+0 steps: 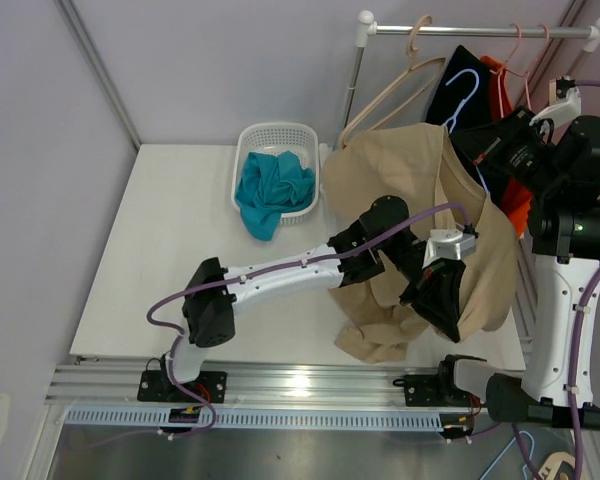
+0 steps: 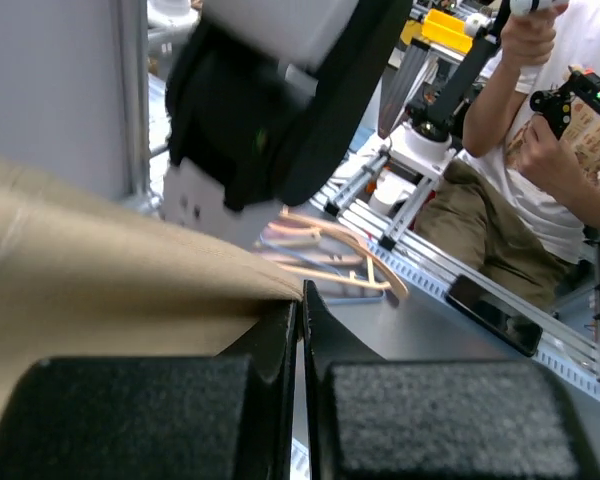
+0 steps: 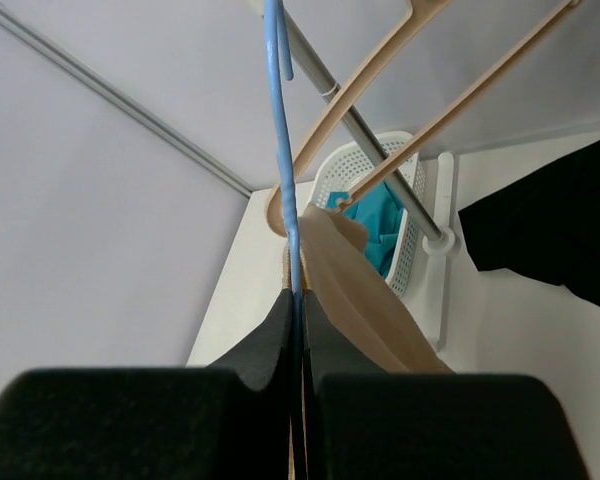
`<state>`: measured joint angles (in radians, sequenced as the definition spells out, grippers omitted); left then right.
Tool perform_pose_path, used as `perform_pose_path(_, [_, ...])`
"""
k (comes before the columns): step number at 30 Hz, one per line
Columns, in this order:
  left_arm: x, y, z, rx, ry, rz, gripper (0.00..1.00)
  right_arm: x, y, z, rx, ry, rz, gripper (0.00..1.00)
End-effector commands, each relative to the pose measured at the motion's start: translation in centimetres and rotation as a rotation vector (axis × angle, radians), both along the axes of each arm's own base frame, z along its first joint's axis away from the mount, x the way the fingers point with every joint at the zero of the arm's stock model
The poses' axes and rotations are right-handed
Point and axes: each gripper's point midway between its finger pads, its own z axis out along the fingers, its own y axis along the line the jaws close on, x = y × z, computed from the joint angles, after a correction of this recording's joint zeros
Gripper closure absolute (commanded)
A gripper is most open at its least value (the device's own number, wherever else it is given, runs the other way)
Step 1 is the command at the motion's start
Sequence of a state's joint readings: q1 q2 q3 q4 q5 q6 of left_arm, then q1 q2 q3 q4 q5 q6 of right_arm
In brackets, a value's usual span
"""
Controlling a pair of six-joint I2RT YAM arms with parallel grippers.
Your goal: Remove the t-shirt from the hanger
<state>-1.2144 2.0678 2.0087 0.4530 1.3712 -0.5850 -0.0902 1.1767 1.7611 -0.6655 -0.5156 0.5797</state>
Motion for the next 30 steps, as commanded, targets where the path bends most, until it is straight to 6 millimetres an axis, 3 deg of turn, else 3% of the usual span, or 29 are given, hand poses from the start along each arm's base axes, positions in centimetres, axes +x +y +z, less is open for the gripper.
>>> perform_pose_path(1, [-0.3, 3.7, 0.8, -0.069, -0.065, -0.010, 0.99, -1.6, 0.0, 3.9, 0.008, -0.121, 0.012, 1.00])
perform_pose_path(8, [2.4, 6.5, -2.1, -0.019, -0.091, 0.222, 0.99, -2.4, -1.5, 4.3, -0.024, -0.119, -0.072, 1.00])
perform_pose_path(17, [6.7, 9.2, -2.6, -0.006, -0.123, 0.406, 0.99, -4.4, -1.9, 5.0, -0.047, -0.137, -0.113, 1.00])
perform_pose_path(25, [14.0, 10.3, -4.5, 0.073, -0.070, 0.611, 0.99, -5.1, -2.4, 4.7, -0.101, -0.156, -0.140, 1.00])
perform_pose_path(30, [16.5, 11.0, -4.3, 0.077, -0.069, 0.685, 0.99, -4.9, -4.2, 4.3, -0.164, -0.189, -0.247, 1.00])
